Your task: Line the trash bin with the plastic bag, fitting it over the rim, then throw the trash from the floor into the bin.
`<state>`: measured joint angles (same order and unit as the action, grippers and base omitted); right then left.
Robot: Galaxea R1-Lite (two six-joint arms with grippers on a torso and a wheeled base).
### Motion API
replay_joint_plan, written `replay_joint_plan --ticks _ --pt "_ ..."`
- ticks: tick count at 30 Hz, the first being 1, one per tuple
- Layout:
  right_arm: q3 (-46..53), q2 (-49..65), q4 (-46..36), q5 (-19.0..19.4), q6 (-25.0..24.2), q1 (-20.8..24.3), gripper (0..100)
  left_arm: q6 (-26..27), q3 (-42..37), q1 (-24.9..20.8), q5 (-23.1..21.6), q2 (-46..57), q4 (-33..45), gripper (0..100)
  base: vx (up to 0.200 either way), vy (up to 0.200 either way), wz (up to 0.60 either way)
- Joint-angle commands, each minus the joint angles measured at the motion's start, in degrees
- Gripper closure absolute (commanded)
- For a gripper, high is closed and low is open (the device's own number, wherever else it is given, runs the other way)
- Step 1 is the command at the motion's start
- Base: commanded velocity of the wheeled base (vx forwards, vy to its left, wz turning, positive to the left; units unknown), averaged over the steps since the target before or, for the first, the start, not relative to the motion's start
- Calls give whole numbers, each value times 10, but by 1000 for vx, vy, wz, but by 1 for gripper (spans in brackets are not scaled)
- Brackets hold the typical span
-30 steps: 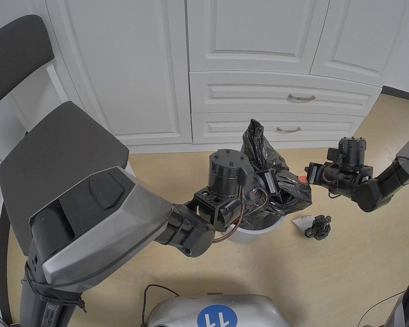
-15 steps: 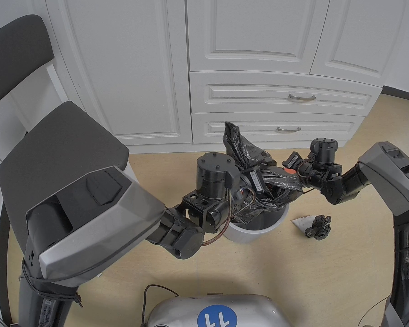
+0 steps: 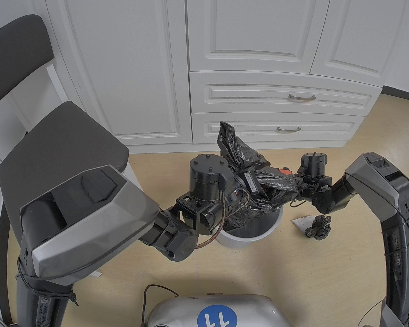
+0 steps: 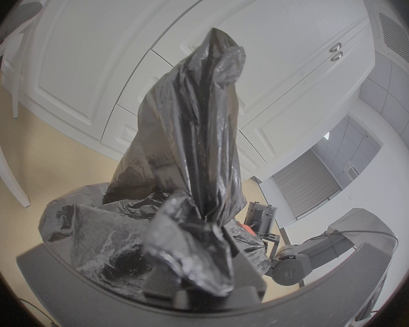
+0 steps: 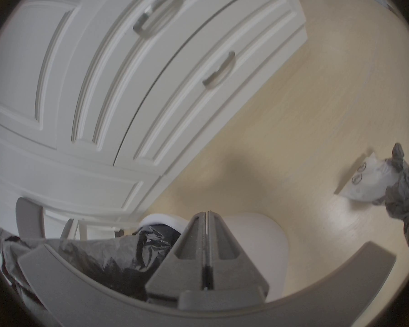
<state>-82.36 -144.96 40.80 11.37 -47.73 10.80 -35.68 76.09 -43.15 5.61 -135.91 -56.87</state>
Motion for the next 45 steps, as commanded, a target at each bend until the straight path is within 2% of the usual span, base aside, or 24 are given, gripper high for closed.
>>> replay_joint_plan --ticks 1,7,15,18,21,24,27,31,38,45 --pt "31 13 2 15 14 -3 100 0 -2 -2 0 1 -1 100 0 0 0" --pt "82 36 3 51 62 -5 100 1 -25 -3 0 3 -32 100 0 0 0" --pt "62 20 31 51 55 -27 100 6 -37 -8 -5 -2 -42 100 0 0 0" --pt "74 9 94 50 41 -31 100 8 -37 -25 -3 -15 -61 100 0 0 0" --pt "94 -5 178 50 20 -32 100 11 -35 -35 -9 -35 -126 100 0 0 0" --pt "124 -30 278 51 14 -33 100 20 -37 -40 -50 -48 -162 100 0 0 0" --pt "136 -38 318 51 14 -33 100 18 -38 -33 -65 -67 -163 100 0 0 0" --pt "134 -45 318 51 14 -32 100 12 -40 -22 -65 -95 -165 100 0 0 0" --pt "131 -46 326 50 12 -39 100 13 -59 8 -74 -158 -241 100 0 0 0" --pt "131 -60 358 47 10 -38 100 13 -52 51 -114 -207 -277 100 0 0 0"
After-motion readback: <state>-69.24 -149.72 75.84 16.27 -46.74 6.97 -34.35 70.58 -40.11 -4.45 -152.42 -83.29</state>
